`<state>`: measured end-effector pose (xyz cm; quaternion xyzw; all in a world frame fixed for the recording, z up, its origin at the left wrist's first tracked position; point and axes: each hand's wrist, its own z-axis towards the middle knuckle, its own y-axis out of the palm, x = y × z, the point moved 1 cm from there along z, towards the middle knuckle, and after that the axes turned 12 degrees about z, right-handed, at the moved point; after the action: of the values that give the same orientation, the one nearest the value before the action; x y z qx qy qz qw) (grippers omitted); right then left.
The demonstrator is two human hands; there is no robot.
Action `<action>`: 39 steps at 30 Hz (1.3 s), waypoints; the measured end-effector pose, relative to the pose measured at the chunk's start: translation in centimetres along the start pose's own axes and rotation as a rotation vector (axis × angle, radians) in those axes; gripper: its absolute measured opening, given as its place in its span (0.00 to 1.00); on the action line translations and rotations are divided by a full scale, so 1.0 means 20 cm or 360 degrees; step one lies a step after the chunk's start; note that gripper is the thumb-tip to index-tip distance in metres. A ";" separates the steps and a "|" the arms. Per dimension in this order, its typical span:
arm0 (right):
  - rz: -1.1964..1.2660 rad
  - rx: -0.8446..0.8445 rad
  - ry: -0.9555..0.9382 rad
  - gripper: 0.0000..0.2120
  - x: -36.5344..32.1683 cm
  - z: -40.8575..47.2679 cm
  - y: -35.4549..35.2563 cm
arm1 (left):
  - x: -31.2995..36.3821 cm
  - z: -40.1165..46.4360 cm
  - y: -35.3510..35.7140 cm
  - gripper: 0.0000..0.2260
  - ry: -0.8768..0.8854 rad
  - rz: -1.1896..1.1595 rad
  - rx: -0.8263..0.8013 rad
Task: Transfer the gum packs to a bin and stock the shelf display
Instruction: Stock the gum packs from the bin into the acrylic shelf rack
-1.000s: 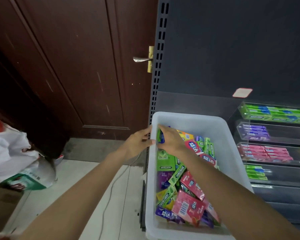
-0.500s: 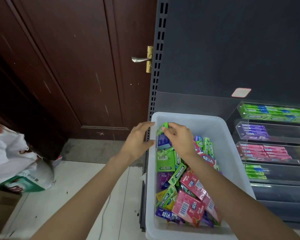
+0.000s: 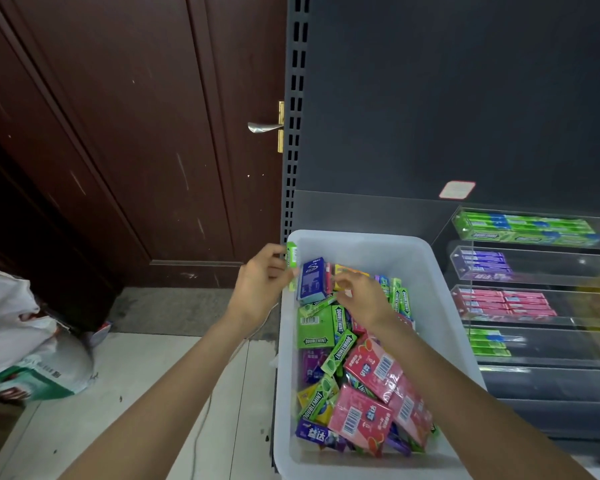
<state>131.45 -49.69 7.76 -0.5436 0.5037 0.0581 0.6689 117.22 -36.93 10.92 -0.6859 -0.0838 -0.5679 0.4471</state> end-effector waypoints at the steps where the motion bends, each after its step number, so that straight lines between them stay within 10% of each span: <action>1: -0.0089 -0.0024 0.0015 0.13 0.02 0.00 0.01 | 0.00 -0.01 -0.01 0.10 -0.0025 -0.0050 0.0002; 26: -0.0695 -0.0172 -0.0066 0.17 0.06 0.00 0.04 | 0.02 -0.10 -0.03 0.10 -0.0148 -0.0142 -0.0073; 39: 0.1185 0.0231 0.0155 0.08 -0.02 -0.25 -0.16 | 0.14 -0.17 0.02 0.10 -0.0044 -0.0466 -0.0223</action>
<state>130.12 -54.72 10.71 -0.2768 0.7005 0.2354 0.6142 115.97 -40.72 13.02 -0.7036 -0.1493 -0.6220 0.3096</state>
